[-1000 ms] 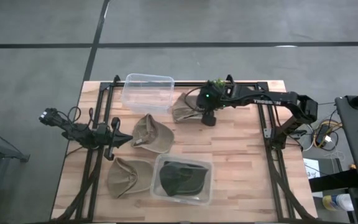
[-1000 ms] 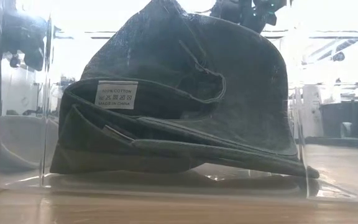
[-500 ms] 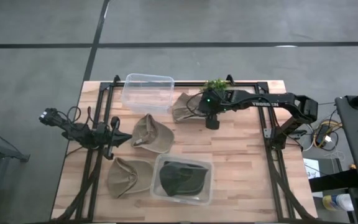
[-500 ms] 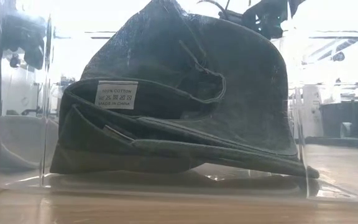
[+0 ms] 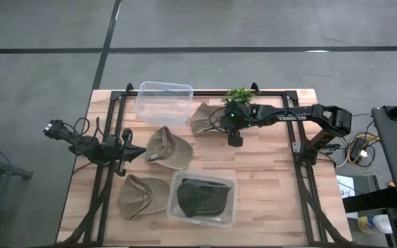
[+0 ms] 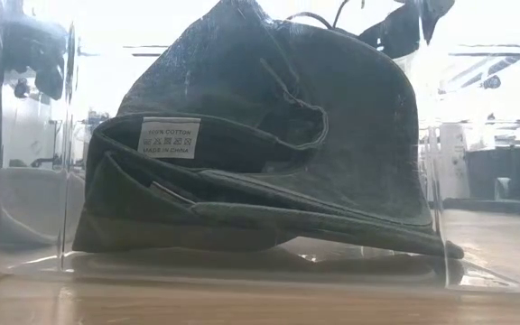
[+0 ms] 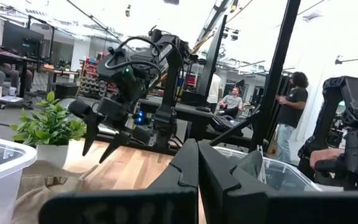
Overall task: Pick & Place hat
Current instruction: Put the top brown cap into the top transparent bin
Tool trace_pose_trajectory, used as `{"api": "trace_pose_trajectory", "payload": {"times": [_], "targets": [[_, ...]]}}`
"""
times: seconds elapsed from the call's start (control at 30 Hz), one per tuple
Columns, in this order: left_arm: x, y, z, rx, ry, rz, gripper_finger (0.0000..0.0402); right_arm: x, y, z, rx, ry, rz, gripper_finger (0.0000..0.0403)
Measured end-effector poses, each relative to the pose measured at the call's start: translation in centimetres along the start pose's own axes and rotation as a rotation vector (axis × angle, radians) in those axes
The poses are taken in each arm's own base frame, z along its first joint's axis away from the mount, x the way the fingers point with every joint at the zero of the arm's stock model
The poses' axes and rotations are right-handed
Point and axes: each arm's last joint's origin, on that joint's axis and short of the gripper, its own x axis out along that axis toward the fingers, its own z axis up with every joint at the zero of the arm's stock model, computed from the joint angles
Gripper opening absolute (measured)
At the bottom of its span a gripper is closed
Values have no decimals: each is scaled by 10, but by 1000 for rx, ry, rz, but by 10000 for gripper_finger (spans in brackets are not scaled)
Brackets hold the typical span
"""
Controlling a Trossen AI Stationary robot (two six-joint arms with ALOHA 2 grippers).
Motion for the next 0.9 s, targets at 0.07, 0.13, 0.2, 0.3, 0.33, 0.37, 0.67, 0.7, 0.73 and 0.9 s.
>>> {"api": "trace_pose_trajectory", "payload": {"times": [0.07,0.13,0.2,0.3,0.33,0.37,0.67,0.7,0.73,0.9], "targets": [[0,0,0,0,0,0,0,2,1,0,4,-9,-2,173],[0,0,0,0,0,1,0,3,2,-4,6,-1,2,173],[0,0,0,-1,0,1,0,6,3,-6,7,-9,2,173],[0,0,0,-1,0,1,0,8,4,-10,28,-10,2,173],[0,0,0,-1,1,1,0,9,5,-11,29,-10,3,173],[0,0,0,-1,1,0,0,10,5,-12,29,-11,2,173],[0,0,0,-14,1,1,0,36,10,-19,24,20,4,173],[0,0,0,-17,1,0,0,38,9,-18,24,26,-4,173],[0,0,0,-18,1,1,0,40,8,-17,26,29,-12,172],[0,0,0,-18,1,1,0,43,6,-10,31,24,-21,139]]}}
